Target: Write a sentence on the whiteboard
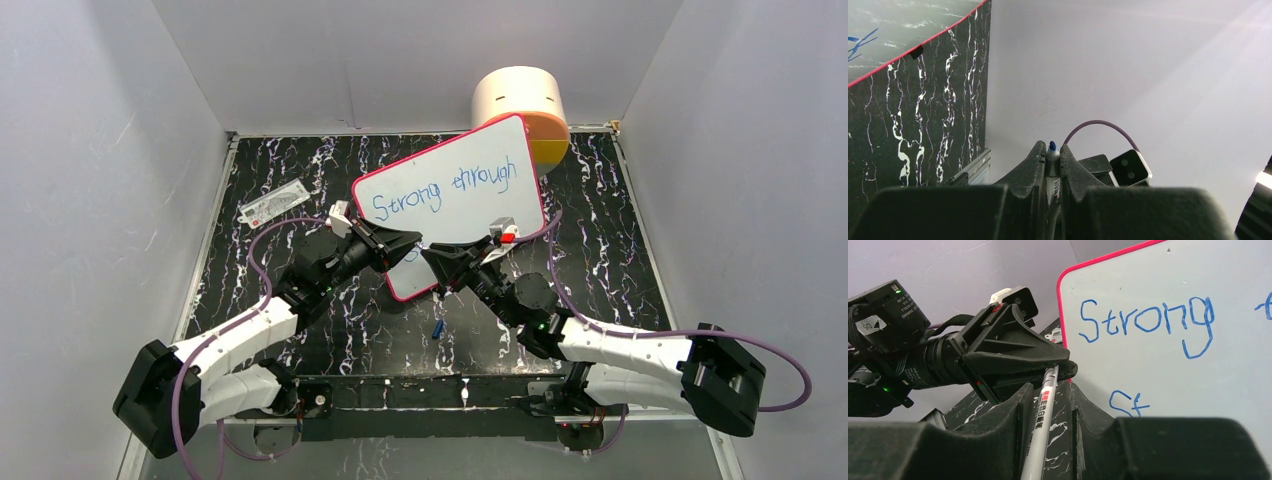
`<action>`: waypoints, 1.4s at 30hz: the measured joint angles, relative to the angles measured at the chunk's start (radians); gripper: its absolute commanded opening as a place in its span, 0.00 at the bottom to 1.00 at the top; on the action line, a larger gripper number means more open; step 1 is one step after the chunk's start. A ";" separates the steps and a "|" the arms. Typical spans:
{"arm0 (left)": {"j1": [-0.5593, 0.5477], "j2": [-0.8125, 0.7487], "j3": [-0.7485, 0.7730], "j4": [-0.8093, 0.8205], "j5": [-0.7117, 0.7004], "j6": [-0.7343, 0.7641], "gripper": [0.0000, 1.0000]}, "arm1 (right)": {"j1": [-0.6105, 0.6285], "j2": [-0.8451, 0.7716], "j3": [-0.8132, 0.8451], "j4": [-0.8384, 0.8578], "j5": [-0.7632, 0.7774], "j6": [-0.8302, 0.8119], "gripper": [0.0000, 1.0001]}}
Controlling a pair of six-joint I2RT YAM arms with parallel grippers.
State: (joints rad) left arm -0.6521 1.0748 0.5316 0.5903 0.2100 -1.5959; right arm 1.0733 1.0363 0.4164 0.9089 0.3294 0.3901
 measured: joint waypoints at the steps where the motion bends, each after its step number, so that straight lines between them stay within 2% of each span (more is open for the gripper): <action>1: -0.001 0.000 0.000 0.000 0.000 -0.001 0.00 | 0.000 0.000 0.000 0.001 0.000 0.000 0.35; 7: -0.003 0.001 0.000 0.000 -0.001 0.000 0.00 | -0.001 0.005 0.003 -0.005 -0.008 0.001 0.34; 10: -0.003 0.001 0.000 0.001 -0.001 0.002 0.00 | -0.002 0.005 0.014 -0.025 -0.012 0.001 0.30; 15: -0.005 0.001 0.000 0.000 -0.003 0.007 0.00 | -0.003 0.005 0.016 -0.039 -0.012 0.002 0.17; 19: -0.005 0.002 0.000 0.002 -0.012 0.014 0.00 | -0.006 0.006 0.028 -0.060 -0.014 -0.002 0.00; 21: -0.004 0.002 0.000 0.002 -0.014 0.026 0.00 | -0.006 0.006 0.037 -0.081 -0.014 -0.005 0.00; 27: -0.005 0.001 0.040 -0.101 -0.020 0.175 0.35 | -0.011 -0.023 0.045 -0.179 -0.026 -0.037 0.00; 31: -0.006 -0.027 0.108 -0.257 -0.061 0.360 0.49 | -0.018 -0.071 0.048 -0.254 -0.021 -0.071 0.00; 35: -0.006 -0.089 0.227 -0.442 -0.149 0.568 0.59 | -0.019 -0.115 0.068 -0.338 -0.011 -0.116 0.00; 42: 0.026 -0.177 0.339 -0.659 -0.269 0.863 0.62 | -0.029 -0.146 0.093 -0.429 0.014 -0.187 0.00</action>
State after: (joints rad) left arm -0.6262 0.8982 0.8703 -0.0685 -0.0586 -0.7330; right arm 1.0443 0.8906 0.5095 0.4797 0.3431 0.2031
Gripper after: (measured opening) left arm 0.622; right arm 0.211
